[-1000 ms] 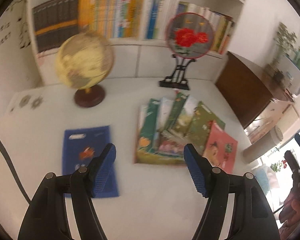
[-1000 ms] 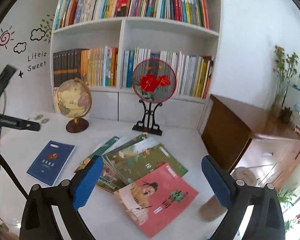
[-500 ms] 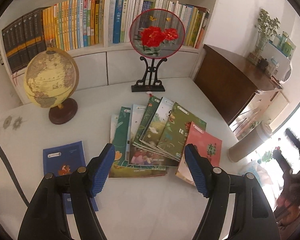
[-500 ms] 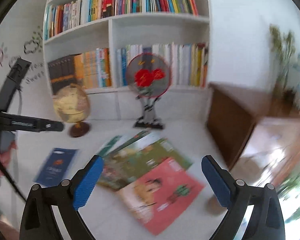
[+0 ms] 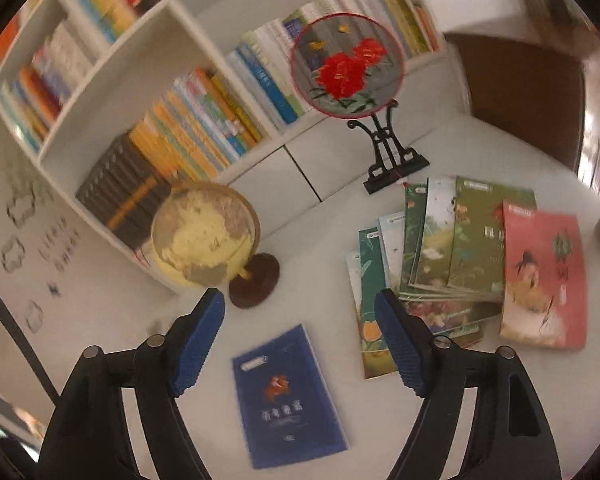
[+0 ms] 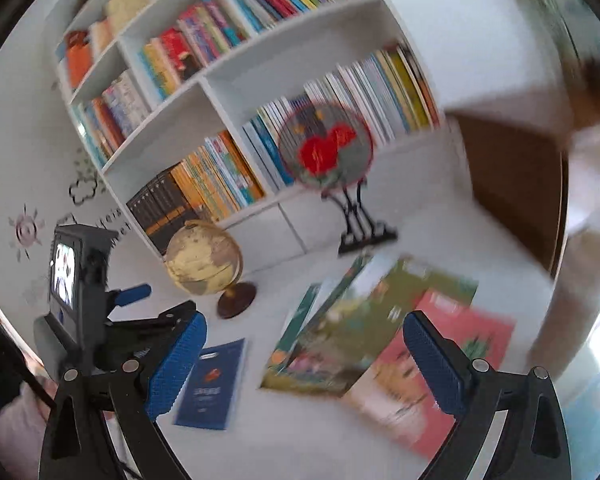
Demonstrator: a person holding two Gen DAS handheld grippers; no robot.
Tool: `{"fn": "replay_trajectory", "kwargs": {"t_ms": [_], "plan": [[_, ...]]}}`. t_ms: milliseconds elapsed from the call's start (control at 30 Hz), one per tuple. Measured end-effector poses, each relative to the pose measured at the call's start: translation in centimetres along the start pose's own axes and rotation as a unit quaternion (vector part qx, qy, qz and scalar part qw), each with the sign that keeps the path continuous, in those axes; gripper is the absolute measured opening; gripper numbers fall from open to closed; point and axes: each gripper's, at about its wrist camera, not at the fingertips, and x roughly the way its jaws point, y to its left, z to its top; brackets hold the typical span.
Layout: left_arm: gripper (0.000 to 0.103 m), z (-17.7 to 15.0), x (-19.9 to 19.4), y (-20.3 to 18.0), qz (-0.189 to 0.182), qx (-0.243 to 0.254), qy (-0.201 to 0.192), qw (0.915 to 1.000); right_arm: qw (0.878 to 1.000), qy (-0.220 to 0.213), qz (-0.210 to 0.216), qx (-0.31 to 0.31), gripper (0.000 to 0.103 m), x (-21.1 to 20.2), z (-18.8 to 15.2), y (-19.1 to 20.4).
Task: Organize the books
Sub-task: 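Move the left tool to the red book and close on its edge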
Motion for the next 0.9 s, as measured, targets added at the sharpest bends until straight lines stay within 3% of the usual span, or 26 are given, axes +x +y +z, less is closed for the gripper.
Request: {"fn": "replay_trajectory", "kwargs": {"t_ms": [233, 467, 600, 767, 900], "plan": [[0.079, -0.2, 0.7, -0.6, -0.118, -0.034, 0.030, 0.9920, 1.000, 0.002, -0.027, 0.008, 0.099, 0.2, -0.8, -1.2], [0.079, -0.9, 1.3, -2.7, -0.155, -0.025, 0.039, 0.9868, 0.996, 0.045, -0.048, 0.062, 0.099, 1.2, -2.8, -3.6], [0.079, -1.0, 2.4, -2.9, -0.201, -0.044, 0.053, 0.9772, 0.993, 0.064, -0.058, 0.078, 0.099, 2.0, -3.5, -4.7], [0.079, -1.5, 5.6, -4.8, -0.302, -0.072, 0.084, 0.9467, 0.989, 0.086, -0.071, 0.100, 0.099, 3.2, -4.8, -7.0], [0.079, -2.4, 9.0, -8.5, -0.370, -0.068, 0.125, 0.9182, 0.982, 0.119, -0.106, 0.099, 0.099, 4.8, -6.8, -9.9]]}}
